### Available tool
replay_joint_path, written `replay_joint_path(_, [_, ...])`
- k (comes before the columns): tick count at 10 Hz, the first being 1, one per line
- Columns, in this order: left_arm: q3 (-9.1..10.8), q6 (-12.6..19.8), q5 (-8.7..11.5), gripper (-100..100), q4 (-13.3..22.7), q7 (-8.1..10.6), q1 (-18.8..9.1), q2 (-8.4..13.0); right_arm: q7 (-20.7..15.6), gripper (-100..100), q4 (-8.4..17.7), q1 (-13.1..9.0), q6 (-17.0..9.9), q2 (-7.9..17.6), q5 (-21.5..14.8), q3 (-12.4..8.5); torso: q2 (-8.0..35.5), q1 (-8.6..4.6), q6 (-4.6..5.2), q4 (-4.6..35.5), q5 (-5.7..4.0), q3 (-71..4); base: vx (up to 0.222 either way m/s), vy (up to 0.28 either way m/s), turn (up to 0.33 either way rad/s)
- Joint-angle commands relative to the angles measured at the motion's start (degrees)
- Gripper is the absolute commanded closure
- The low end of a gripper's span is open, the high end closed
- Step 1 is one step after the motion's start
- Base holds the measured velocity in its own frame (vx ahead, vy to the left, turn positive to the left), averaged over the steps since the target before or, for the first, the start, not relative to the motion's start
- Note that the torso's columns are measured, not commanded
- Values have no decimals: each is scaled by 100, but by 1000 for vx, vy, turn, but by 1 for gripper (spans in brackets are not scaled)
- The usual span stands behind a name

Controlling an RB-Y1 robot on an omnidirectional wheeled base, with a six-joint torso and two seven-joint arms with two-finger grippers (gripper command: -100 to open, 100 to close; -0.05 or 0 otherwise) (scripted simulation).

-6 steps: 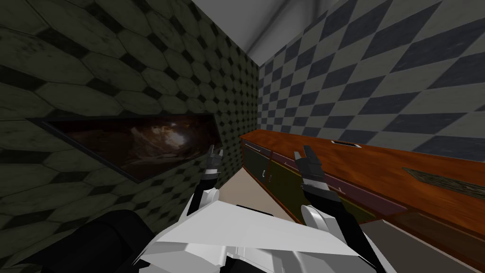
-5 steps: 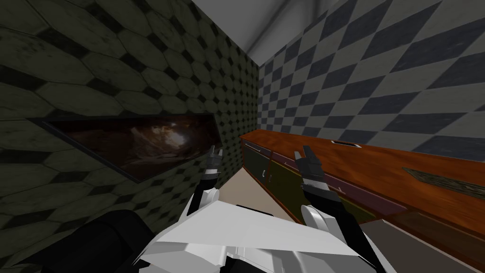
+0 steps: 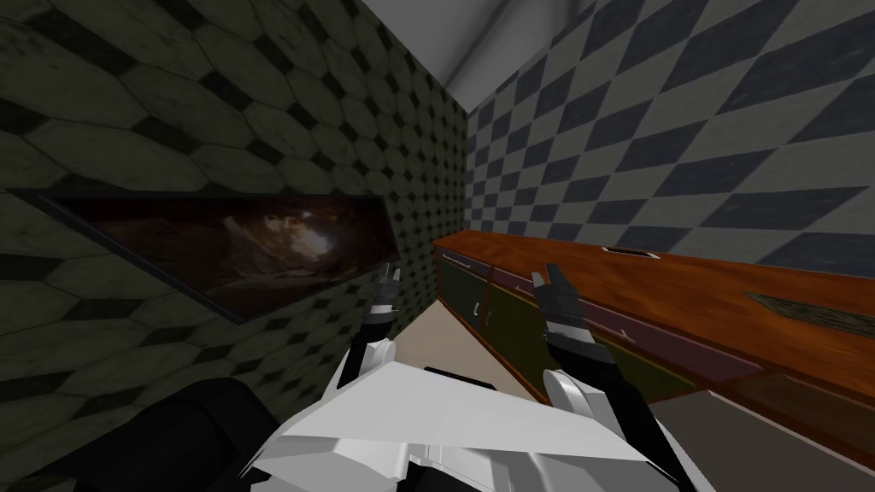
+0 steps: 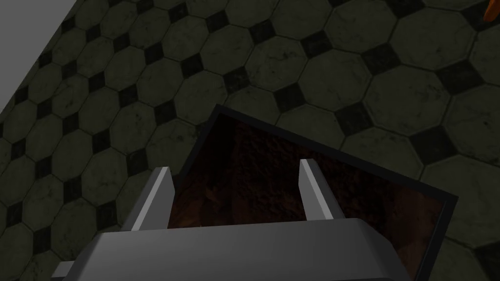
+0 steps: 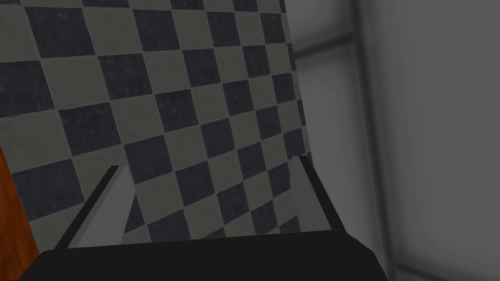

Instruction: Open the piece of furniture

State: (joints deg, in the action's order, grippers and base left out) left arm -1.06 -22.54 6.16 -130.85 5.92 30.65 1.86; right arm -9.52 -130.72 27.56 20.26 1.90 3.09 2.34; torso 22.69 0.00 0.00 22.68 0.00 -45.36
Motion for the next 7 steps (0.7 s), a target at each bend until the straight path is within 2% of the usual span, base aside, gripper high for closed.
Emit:
replay_joint_path(1, [0, 0, 0, 0, 0, 0, 0, 0, 0, 0, 0, 0, 0, 0, 0, 0, 424, 0, 0, 423, 0, -845, 0, 0, 0])
replay_joint_path(3, [0, 0, 0, 0, 0, 0, 0, 0, 0, 0, 0, 0, 0, 0, 0, 0, 1270, 0, 0, 1269, 0, -2537, 0, 0, 0])
replay_joint_path(4, [0, 0, 0, 0, 0, 0, 0, 0, -47, -100, 0, 9, 6, 165, -63, -21, 1693, 0, 0, 1692, 0, -3383, 19, 9, -11])
replay_joint_path(5, [0, 0, 0, 0, 2, 0, 1, 0, -92, -100, 1, 18, 11, 290, -126, -41, 1882, 2, 0, 1880, 1, -3779, 27, 22, -24])
replay_joint_path(7, [0, 1, 0, 0, 2, 0, 1, 0, -221, -100, 7, 43, 25, 572, -301, -99, 1946, 6, 0, 1951, 2, -3920, 46, 33, -25])
